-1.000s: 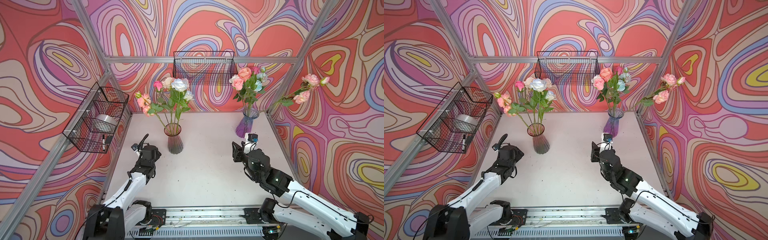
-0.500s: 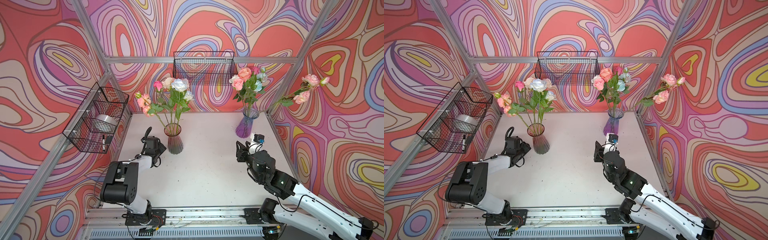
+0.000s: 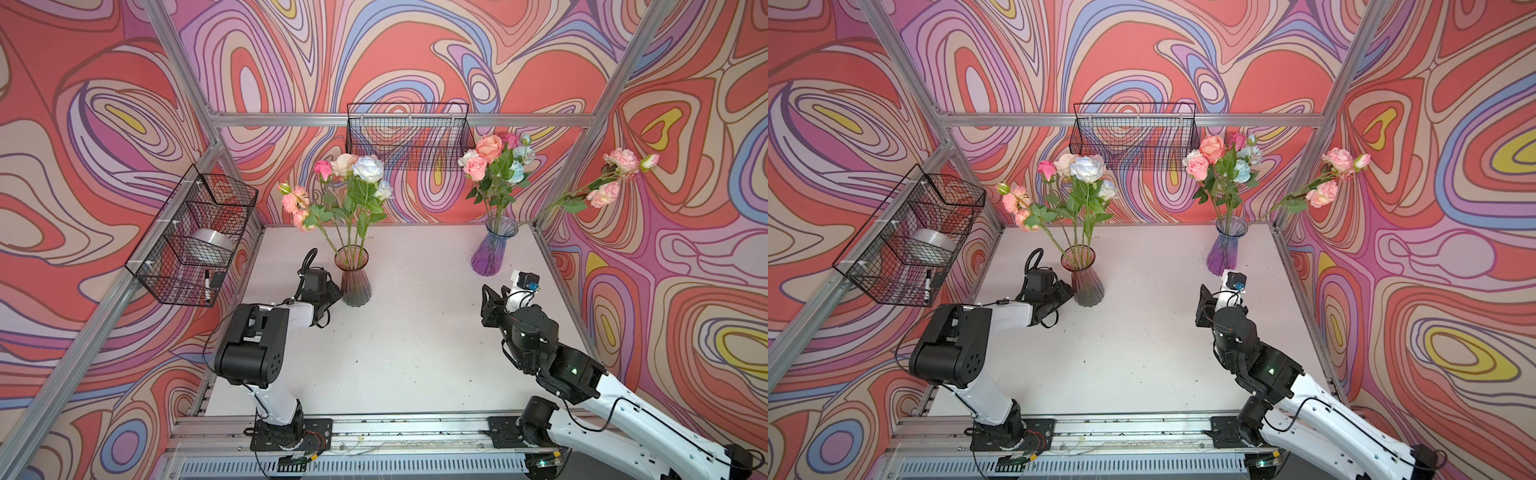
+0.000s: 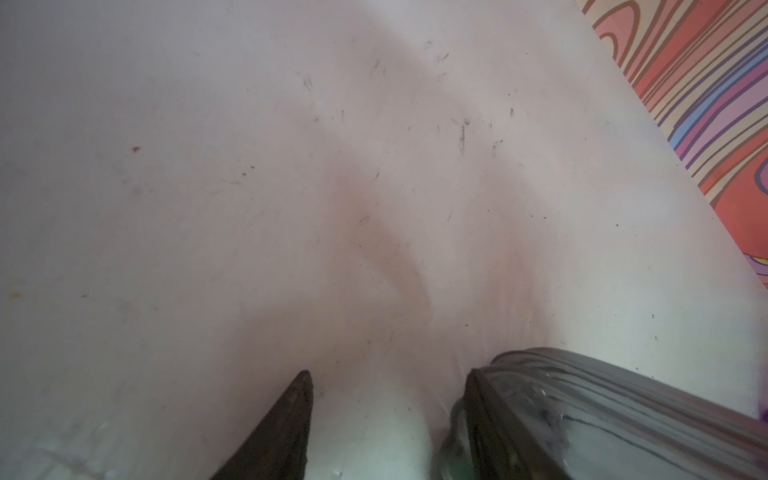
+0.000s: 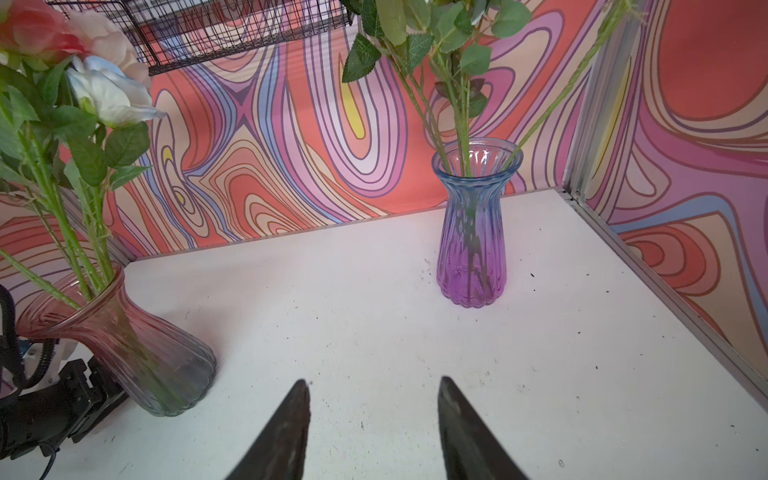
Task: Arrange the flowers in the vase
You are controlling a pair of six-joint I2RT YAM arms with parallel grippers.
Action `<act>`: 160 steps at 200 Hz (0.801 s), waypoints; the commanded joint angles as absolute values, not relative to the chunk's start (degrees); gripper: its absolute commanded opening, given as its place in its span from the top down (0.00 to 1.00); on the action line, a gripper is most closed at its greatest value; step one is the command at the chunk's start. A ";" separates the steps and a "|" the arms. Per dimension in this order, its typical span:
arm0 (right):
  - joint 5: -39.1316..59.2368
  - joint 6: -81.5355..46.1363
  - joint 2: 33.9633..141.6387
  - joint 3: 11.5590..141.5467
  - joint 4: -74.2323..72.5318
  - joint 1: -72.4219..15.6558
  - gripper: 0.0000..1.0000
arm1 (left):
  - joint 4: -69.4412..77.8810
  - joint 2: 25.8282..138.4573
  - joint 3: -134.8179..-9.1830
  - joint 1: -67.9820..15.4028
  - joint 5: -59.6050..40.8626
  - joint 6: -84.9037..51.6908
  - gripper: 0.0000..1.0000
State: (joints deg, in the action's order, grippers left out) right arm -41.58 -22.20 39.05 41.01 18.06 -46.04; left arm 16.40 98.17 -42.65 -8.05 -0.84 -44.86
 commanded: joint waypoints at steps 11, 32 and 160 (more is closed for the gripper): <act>-43.48 -22.76 37.45 40.87 20.04 -45.70 0.49 | 17.29 100.66 -44.83 -10.85 -1.21 -44.21 0.41; -43.94 -22.63 37.51 41.00 20.31 -45.65 0.49 | 18.11 101.34 -45.26 -12.29 -1.50 -44.15 0.40; -52.23 -11.35 48.09 42.98 4.84 -45.68 0.02 | -9.16 57.50 -30.47 -11.34 20.71 -43.23 0.00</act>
State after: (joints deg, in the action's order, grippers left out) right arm -50.13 -16.16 45.74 41.25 8.95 -46.02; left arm 3.81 66.28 -30.98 -11.53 12.01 -44.51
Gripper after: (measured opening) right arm 0.982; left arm 0.998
